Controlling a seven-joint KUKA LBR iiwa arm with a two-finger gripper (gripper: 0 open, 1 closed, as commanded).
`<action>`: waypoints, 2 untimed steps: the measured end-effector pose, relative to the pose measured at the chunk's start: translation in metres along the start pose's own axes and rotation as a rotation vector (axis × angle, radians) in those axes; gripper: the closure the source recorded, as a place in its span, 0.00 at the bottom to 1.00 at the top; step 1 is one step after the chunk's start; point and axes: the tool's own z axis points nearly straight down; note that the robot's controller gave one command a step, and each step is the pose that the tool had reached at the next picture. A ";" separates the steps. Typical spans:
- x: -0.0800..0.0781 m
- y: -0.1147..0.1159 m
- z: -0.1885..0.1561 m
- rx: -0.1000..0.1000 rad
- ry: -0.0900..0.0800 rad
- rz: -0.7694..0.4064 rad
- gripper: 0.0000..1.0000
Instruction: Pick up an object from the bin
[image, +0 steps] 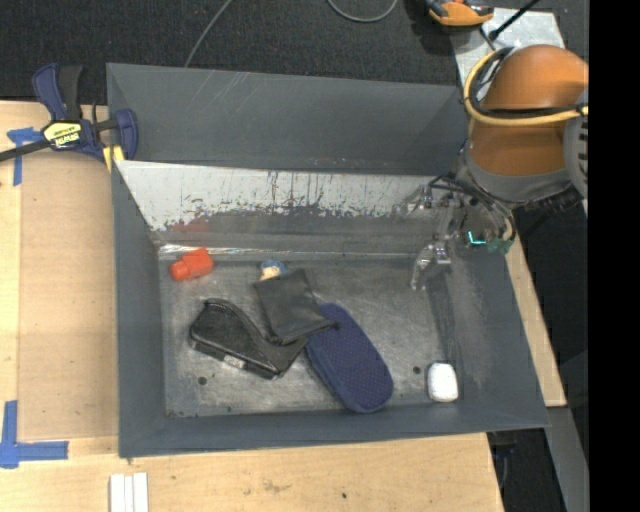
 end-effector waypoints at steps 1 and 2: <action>0.067 0.062 0.094 0.001 -0.006 -0.392 0.00; 0.063 0.102 0.121 0.014 -0.005 -0.250 0.00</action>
Offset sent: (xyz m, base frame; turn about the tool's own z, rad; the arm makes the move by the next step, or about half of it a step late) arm -0.0681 0.0618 -0.0938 -0.3921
